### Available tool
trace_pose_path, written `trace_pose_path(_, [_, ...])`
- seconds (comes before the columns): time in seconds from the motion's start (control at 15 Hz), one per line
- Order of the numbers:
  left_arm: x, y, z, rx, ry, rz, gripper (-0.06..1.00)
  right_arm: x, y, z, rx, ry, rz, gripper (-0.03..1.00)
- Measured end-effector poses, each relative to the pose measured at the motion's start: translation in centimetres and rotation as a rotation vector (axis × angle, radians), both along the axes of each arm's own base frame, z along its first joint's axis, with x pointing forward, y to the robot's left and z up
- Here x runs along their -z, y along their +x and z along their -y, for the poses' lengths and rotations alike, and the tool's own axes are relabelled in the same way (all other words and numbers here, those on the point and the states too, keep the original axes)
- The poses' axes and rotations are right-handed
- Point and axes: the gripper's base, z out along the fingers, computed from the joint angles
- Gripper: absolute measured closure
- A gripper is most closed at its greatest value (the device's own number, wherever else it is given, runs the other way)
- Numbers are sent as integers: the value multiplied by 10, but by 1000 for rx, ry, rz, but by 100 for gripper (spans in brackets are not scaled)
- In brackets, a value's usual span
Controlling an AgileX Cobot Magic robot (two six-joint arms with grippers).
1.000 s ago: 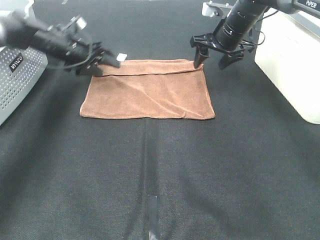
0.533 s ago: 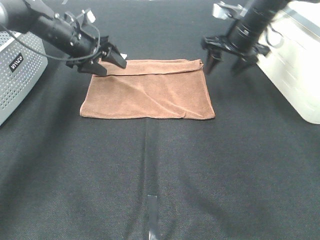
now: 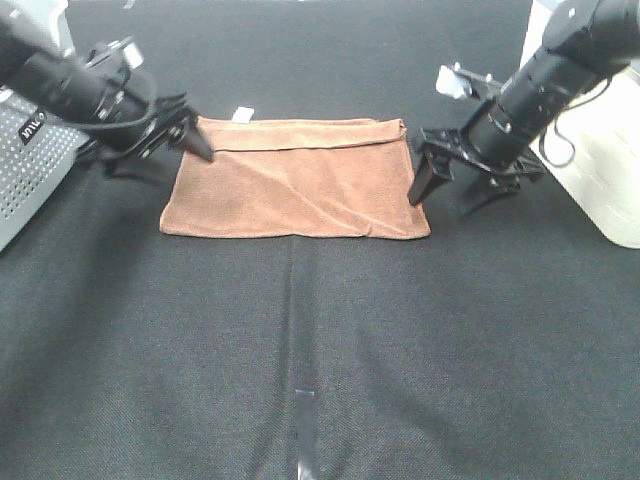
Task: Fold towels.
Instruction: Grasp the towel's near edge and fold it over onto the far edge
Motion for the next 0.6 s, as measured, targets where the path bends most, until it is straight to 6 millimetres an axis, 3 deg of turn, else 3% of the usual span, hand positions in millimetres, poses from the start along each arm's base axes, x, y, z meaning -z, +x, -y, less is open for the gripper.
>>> trace_pose_path(0.2, [16,-19,-7,-46,37,-29,23,5,-2,0,18,10,0,27])
trace_pose_path(0.4, [23,-20,-7,-39,46,-46,23,9,-1,0,21,10,-3,27])
trace_pose_path(0.6, [24,-19,-9,-43,68,-26,23,30,-1,-2,30,25,-54,27])
